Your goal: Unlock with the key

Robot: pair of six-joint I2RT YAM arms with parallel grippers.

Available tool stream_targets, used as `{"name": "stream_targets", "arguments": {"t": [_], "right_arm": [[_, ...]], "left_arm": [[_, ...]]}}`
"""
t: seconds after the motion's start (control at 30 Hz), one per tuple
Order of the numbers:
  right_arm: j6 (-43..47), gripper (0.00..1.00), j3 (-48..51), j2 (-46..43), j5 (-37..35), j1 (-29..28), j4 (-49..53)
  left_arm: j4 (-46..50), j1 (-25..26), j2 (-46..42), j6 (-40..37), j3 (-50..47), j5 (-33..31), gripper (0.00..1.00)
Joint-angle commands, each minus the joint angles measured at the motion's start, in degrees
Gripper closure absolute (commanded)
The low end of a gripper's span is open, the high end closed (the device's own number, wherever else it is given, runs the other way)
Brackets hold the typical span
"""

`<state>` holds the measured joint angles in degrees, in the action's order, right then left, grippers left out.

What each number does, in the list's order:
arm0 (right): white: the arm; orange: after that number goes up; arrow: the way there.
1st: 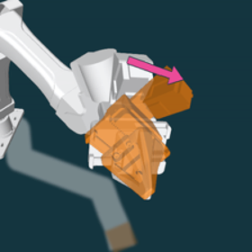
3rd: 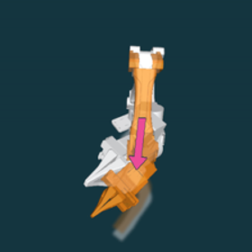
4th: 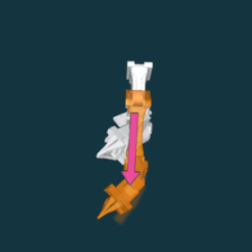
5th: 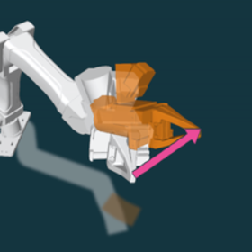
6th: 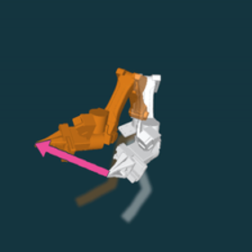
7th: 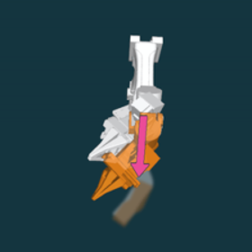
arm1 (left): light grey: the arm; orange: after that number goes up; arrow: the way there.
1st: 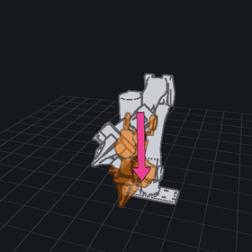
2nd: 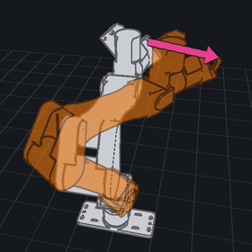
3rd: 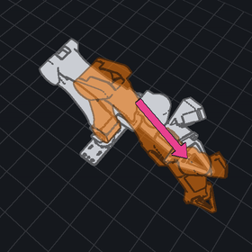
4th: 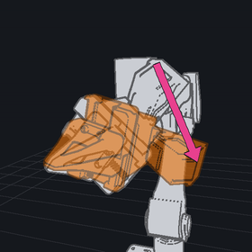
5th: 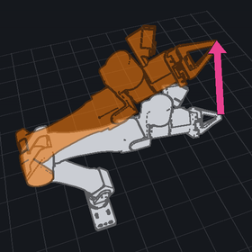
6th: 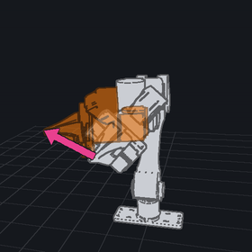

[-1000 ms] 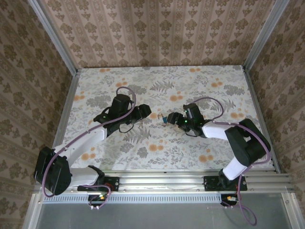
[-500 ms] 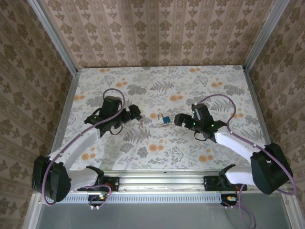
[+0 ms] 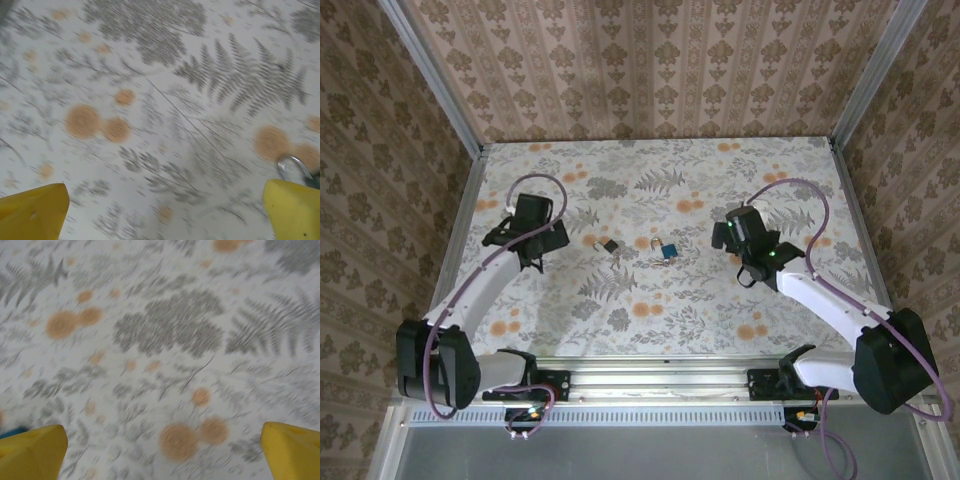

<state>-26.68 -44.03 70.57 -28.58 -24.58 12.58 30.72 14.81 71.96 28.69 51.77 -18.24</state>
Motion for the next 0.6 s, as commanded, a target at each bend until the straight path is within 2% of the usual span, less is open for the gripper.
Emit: {"name": "stream_targets", "arguments": {"t": [0.0,0.07,0.23,0.3,0.37,0.47,0.5,0.57], "right_arm": [[8.81,0.00,2.73,0.67,-12.81,0.94,-13.41],[10.10,0.00,3.85,1.97,-14.99,2.87,-16.95],[10.76,0.00,3.07,5.40,-16.61,8.10,-16.30],[13.13,0.00,4.46,5.07,-14.85,9.48,-21.02],[16.68,0.00,8.48,5.48,-15.56,10.24,-30.41],[18.12,0.00,10.54,7.73,-16.77,12.29,-33.40],[18.23,0.00,11.47,8.42,-16.86,12.81,-34.86],[19.72,0.00,15.13,8.80,-15.83,13.95,-42.95]], "left_arm": [[-7.76,-3.55,0.67,-9.33,-2.21,-7.25,0.00],[-15.48,-5.42,0.18,-12.54,-6.42,-8.09,0.00],[-35.08,-8.67,-0.16,-18.54,-16.52,-8.28,0.00],[-40.65,-9.59,1.17,-20.05,-18.45,-8.23,0.00],[-47.48,-10.39,3.61,-20.98,-20.49,-8.94,0.00],[-58.41,-11.15,6.88,-21.93,-23.85,-8.65,0.00],[-58.91,-11.33,7.02,-21.54,-24.07,-8.22,0.00],[-65.68,-11.47,7.75,-24.71,-25.86,-5.46,0.00]]}}
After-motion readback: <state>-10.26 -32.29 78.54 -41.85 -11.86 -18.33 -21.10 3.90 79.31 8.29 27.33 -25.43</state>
